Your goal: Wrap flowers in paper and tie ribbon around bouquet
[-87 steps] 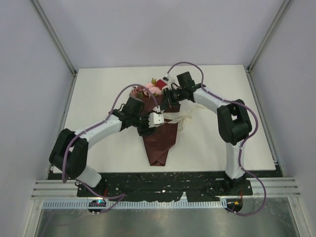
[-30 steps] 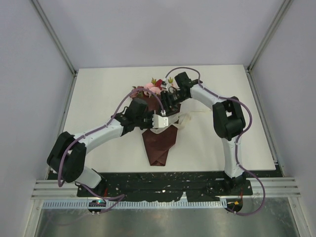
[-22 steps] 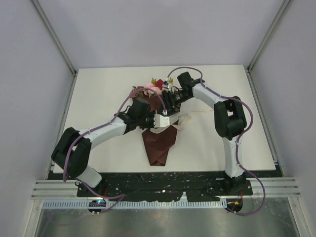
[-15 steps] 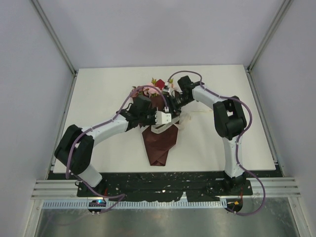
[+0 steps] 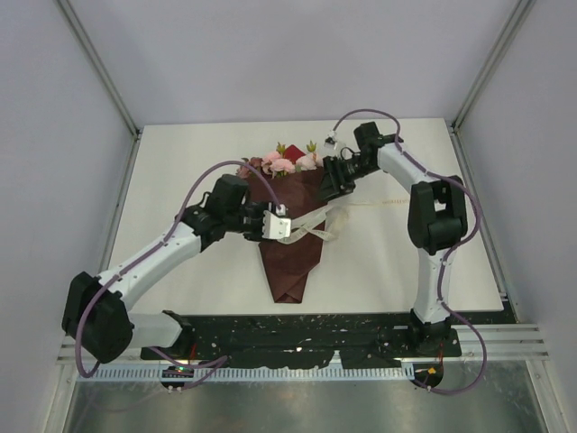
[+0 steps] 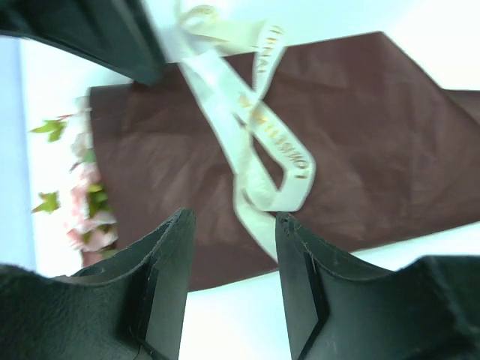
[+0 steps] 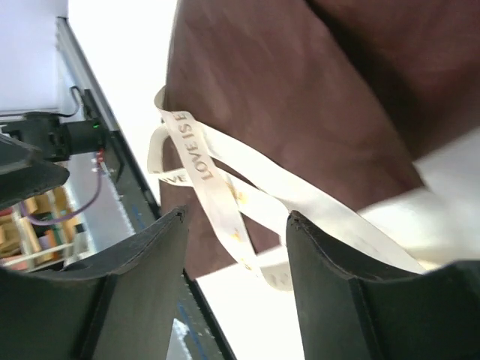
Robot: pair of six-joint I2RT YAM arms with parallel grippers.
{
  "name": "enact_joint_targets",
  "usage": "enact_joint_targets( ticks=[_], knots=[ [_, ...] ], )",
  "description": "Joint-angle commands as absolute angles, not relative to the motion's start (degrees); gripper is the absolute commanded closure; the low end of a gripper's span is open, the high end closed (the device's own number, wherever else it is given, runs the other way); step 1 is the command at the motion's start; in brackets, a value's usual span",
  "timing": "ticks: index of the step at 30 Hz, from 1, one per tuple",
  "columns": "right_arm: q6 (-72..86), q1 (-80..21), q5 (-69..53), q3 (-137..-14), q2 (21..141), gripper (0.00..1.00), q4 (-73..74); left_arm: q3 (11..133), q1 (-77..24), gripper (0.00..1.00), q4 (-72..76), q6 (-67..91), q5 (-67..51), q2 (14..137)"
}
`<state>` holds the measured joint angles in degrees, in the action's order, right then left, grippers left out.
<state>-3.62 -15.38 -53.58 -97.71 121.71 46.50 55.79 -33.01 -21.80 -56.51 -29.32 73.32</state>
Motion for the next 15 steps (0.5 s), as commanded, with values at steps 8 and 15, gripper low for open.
enact_joint_targets(
  ticks=[8, 15],
  knots=[
    [-36.01, -5.89, -30.62, -96.95, 113.91, 0.29, 60.38, 61.69, -38.67, 0.4, -32.16, -68.1, -31.82, 86.12],
    [-43.06, -2.64, -16.79, -94.22, 115.84, 0.21, 52.83, 65.12, -39.99, 0.38, -33.57, -69.43, -29.36, 91.58]
  ],
)
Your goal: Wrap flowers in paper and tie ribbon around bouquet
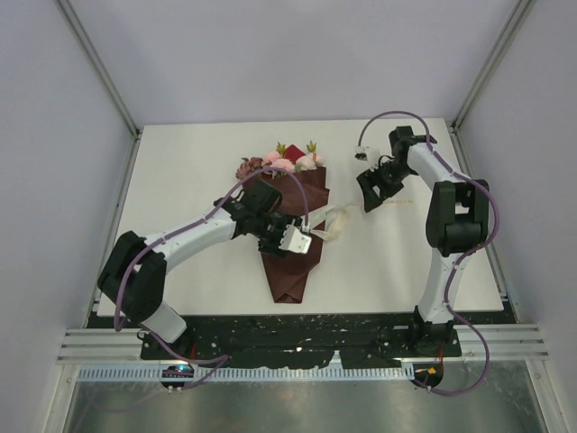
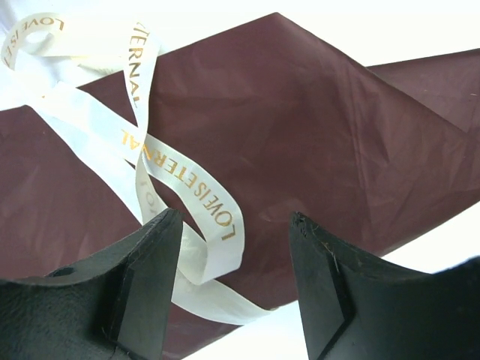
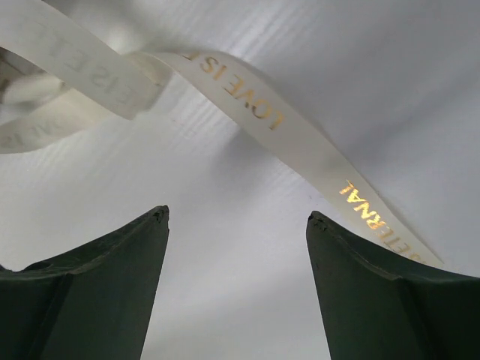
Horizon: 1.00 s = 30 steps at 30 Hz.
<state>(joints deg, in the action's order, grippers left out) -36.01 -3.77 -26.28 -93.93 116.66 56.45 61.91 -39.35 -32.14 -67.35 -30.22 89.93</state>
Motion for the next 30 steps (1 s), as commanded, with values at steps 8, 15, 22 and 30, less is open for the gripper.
enact_joint_targets(
  ticks=[8, 15, 22, 30],
  knots=[
    [-45.52, -4.39, -16.26, -96.95, 118.74, 0.13, 50.36, 65.3, -39.99, 0.37, -33.14, -68.56, -27.95, 93.34],
    [-47.2, -8.52, -15.12, -97.99, 123.22, 0.2, 47.55, 65.12, -40.08, 0.37, -31.99, -67.77, -27.51, 94.48],
    [-48.52, -10.63, -14.33, -98.09, 125.16, 0.44, 46.15, 67.14, -40.08, 0.37, -31.73, -67.06, -26.81, 96.85],
    [-48.87, -10.46, -13.01, -95.72, 123.05, 0.94, 45.79, 68.99, -40.17, 0.46, -31.2, -65.04, -23.47, 98.97]
  ],
)
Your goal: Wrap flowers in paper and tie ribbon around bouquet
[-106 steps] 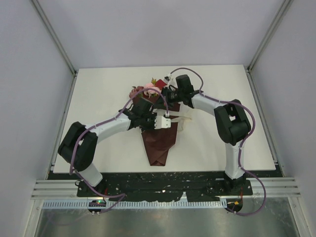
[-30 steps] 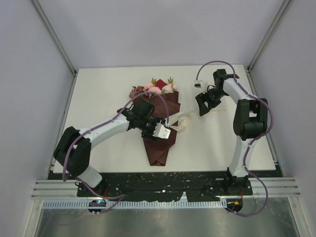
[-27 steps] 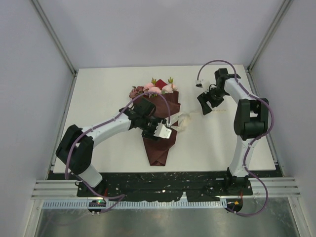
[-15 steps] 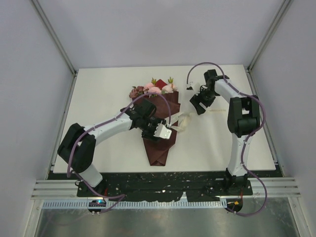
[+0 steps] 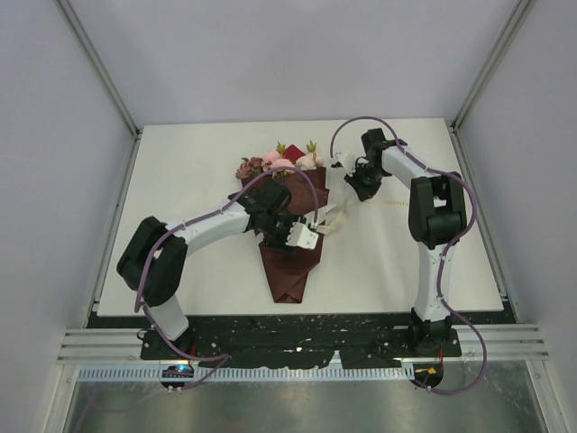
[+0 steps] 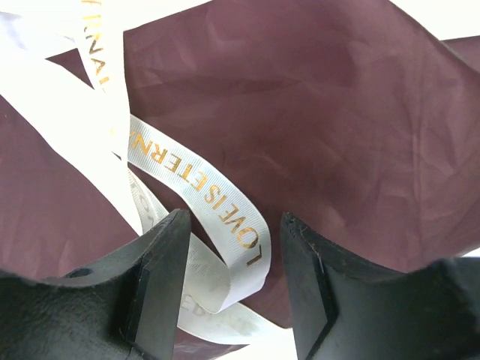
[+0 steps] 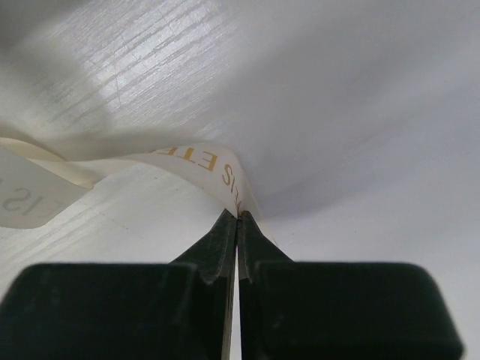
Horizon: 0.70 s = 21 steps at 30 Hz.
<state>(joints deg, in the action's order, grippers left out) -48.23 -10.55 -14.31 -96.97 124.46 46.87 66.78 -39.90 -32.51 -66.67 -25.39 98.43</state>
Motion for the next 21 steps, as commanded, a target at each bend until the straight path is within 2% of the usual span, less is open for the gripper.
enact_joint_targets(
  ticks=[1, 6, 10, 21],
  knots=[
    [-48.61, -10.2, -13.09, -94.93, 122.0, 0.94, 45.62, 68.91, -40.17, 0.52, -31.03, -64.69, -22.6, 98.7],
    [-48.25, -8.53, -13.62, -92.29, 118.22, 0.94, 45.53, 66.27, -39.73, 0.84, -31.29, -63.64, -20.66, 95.28],
    [-46.76, -7.12, -13.01, -90.71, 115.85, 0.94, 45.35, 63.47, -38.94, 0.99, -31.56, -60.92, -19.87, 90.1],
    [-31.84, -0.88, -8.97, -82.98, 106.28, 0.95, 41.4, 53.44, -28.4, 1.0, -24.26, -43.18, -14.16, 75.24]
  ],
)
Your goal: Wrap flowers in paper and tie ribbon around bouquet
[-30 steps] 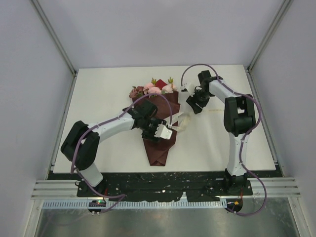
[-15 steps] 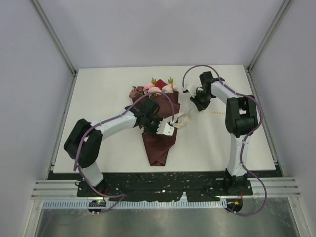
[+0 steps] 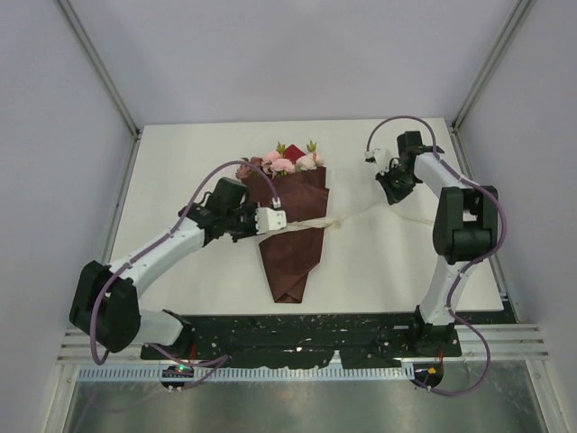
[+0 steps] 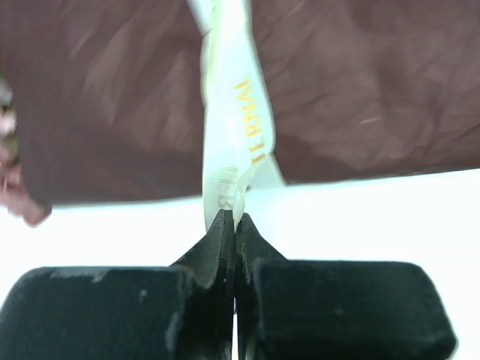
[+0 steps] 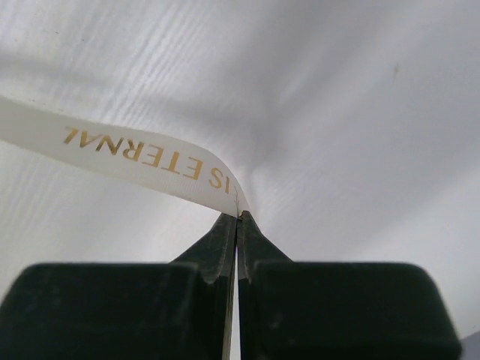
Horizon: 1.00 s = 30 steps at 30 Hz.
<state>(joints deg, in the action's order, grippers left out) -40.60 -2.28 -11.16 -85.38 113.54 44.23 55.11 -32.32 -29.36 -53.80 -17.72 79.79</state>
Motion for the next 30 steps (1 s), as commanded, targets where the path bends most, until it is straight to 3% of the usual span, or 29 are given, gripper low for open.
enact_joint_targets(
  ticks=[1, 10, 17, 25, 30],
  knots=[
    [-30.69, 0.77, -8.79, -81.58, 105.56, 0.95, 40.44, 53.18, -27.0, 1.0, -23.91, -40.54, -13.37, 74.63],
    [-19.42, 5.01, -7.99, -73.04, 94.23, 0.94, 36.04, 48.61, -19.52, 1.0, -19.25, -24.18, -3.43, 68.29],
    [-34.42, 0.8, -19.5, -73.21, 97.02, 0.95, 42.79, 50.0, -19.25, 1.0, -20.12, -23.29, -9.13, 72.15],
    [-45.0, -7.82, -11.53, -73.92, 104.67, 0.94, 45.09, 57.21, -19.25, 1.0, -23.2, -22.85, -14.32, 78.4],
    [-43.6, -8.09, -7.48, -76.37, 108.54, 0.58, 43.86, 57.66, -19.25, 1.0, -22.5, -22.68, -14.85, 79.45]
  ],
)
